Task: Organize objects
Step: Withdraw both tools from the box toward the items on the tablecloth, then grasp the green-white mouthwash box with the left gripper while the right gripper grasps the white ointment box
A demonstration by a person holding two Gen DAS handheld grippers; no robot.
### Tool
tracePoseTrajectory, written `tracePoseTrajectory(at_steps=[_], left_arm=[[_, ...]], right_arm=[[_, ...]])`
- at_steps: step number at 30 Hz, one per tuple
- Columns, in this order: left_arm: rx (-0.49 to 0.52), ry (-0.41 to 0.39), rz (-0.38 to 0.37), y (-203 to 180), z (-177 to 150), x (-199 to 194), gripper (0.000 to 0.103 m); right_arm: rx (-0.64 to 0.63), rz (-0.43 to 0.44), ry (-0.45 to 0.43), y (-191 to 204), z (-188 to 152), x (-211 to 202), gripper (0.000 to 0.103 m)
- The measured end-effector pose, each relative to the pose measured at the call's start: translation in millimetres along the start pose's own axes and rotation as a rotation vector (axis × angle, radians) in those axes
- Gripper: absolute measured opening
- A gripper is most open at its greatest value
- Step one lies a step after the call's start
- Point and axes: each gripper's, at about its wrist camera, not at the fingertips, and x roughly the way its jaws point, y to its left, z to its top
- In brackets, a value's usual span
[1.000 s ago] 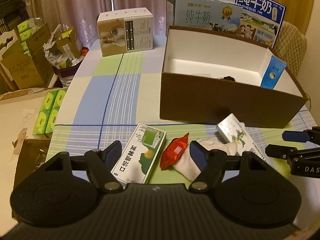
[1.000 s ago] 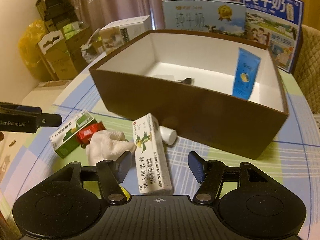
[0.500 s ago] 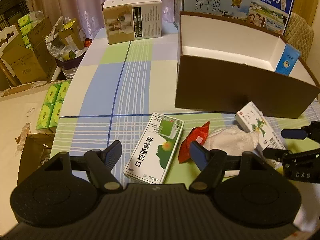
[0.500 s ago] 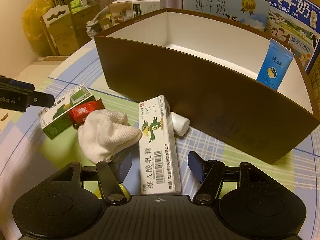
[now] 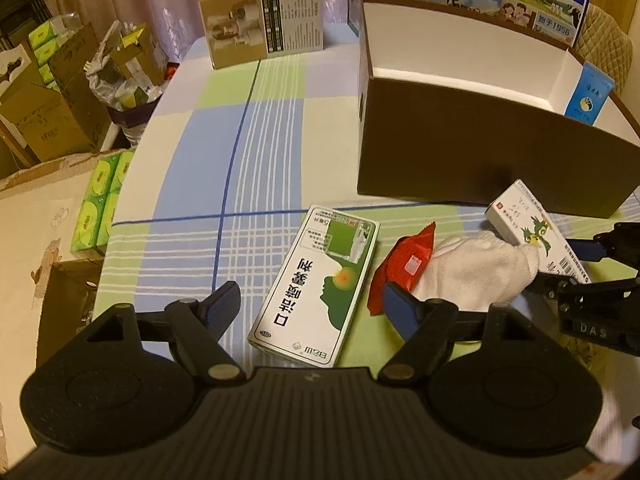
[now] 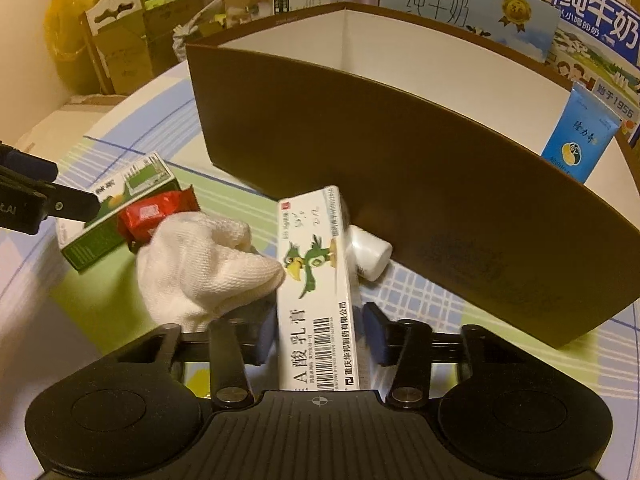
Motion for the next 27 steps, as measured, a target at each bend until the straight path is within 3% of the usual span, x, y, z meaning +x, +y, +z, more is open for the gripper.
tracePoseTrajectory(at_steps=[20,22,24,27], left_arm=[[0.066,0.057,0.019,-1.0,-0.2,41.2,0.073],[0.073,0.052,0.012,-1.7,0.8,43.7,0.071],[0.088,0.045,0.000,-4.0,1.7,46.3,0.061],[0.095,0.048,-0.002,-6.5,2.3,48.6,0.057]], right_arm=[[0.082,0.028,0.003,-8.9,10.3,-20.1,0.038],[0.079,0.029,0.010,-8.5,9.7,-18.7,0.038],[0.079,0.033,0.017,-8.9,8.8,-17.6,0.038],[0.077,0.035,0.028,-8.6,6.6,-16.7,0.038]])
